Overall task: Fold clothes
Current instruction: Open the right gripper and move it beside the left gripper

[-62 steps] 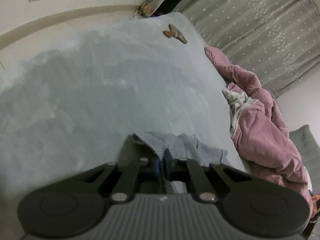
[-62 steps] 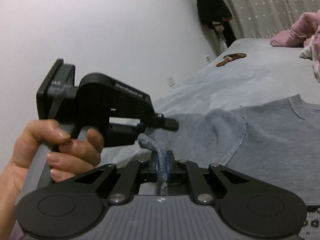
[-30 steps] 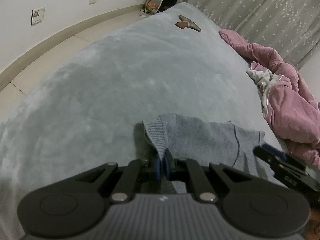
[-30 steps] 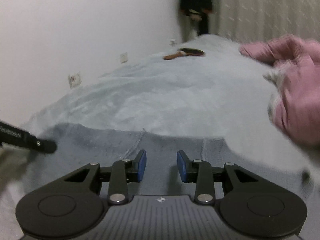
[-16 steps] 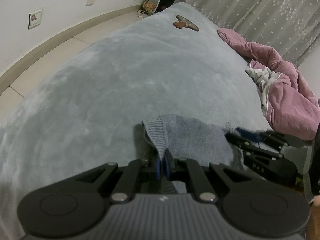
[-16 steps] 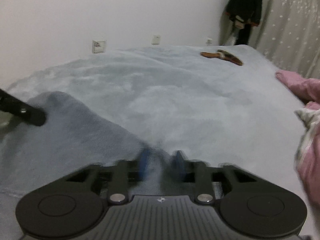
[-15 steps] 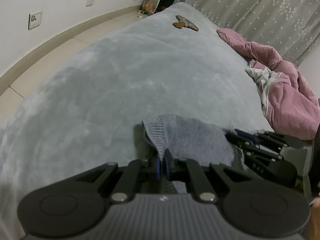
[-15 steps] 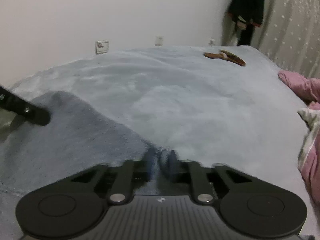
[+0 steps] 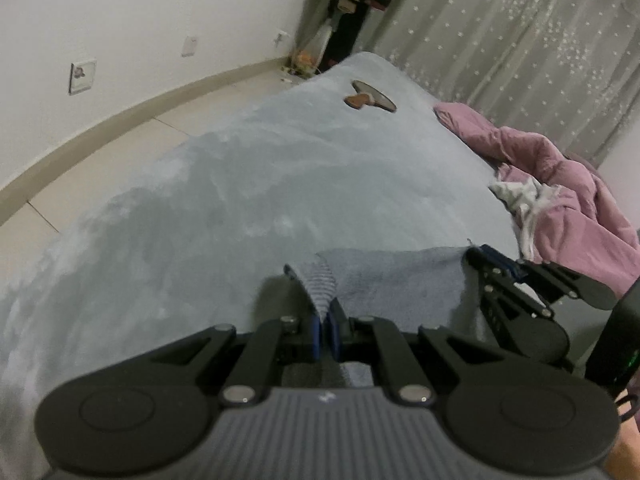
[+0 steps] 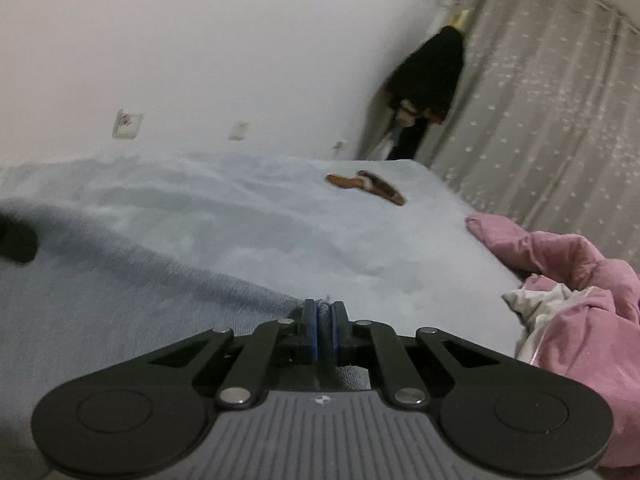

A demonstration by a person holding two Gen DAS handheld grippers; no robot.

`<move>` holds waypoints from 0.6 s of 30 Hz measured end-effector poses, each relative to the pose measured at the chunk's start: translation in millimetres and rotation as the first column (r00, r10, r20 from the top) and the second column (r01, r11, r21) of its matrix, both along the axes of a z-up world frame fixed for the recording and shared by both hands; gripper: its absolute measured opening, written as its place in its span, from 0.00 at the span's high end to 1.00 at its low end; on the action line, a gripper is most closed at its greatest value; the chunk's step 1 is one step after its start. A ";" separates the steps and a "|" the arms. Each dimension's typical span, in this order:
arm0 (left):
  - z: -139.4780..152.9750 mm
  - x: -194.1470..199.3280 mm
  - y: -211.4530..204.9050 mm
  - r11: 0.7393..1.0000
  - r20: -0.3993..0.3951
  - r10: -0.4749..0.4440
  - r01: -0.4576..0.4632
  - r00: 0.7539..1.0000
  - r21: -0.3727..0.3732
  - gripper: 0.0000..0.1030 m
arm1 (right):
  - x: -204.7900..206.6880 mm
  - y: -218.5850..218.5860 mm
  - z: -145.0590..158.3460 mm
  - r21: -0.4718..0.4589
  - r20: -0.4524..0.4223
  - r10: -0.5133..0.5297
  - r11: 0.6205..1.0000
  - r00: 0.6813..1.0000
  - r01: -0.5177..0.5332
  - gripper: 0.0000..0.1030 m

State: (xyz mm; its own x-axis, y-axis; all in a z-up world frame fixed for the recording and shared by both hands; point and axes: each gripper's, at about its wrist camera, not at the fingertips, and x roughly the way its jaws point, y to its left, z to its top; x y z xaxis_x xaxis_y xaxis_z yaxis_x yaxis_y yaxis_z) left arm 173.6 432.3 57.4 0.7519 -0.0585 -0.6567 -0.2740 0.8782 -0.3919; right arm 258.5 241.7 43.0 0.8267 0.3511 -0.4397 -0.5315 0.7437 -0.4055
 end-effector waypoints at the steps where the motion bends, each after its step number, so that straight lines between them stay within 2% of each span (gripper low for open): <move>1: 2.6 0.9 -0.4 1.000 0.009 0.009 -0.009 1.000 0.003 0.95 | 2.9 2.9 0.2 0.005 0.009 -0.011 1.000 1.000 0.011 0.93; 3: 7.4 1.7 0.6 1.000 0.030 0.030 -0.030 0.999 0.001 0.95 | 9.3 7.6 1.7 0.017 0.027 -0.031 0.999 0.999 0.030 0.93; 5: 7.9 5.7 0.9 0.999 0.016 0.046 -0.047 0.999 0.023 0.95 | 16.4 12.4 1.7 0.030 0.041 -0.062 0.998 0.997 0.061 0.99; 8: -8.9 16.7 -0.6 0.999 -0.057 0.045 -0.043 0.997 0.029 0.95 | 27.4 18.7 -10.9 0.007 -0.024 -0.075 0.997 0.997 0.076 0.99; 10: -17.8 18.9 -2.2 0.998 -0.077 0.037 -0.034 0.996 0.047 0.95 | 29.3 18.3 -20.5 -0.006 -0.058 -0.071 0.998 0.996 0.070 0.99; 13: -16.1 17.5 -1.4 0.998 -0.072 0.034 -0.030 0.997 0.048 0.95 | 29.8 0.5 -21.1 0.071 -0.105 -0.078 0.994 0.991 0.085 0.99; 18: -16.4 16.6 -3.9 0.998 -0.081 0.040 -0.035 0.996 0.061 0.95 | 31.1 -43.5 3.6 0.196 -0.163 -0.085 0.974 0.983 0.116 0.98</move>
State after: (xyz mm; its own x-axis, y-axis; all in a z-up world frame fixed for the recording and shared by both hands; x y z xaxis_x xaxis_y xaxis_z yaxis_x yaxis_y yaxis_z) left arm 190.1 428.4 40.9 0.6962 0.0097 -0.7178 -0.3361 0.8879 -0.3140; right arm 289.6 198.2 46.7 0.7913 0.3648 -0.4907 -0.4933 0.8551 -0.1598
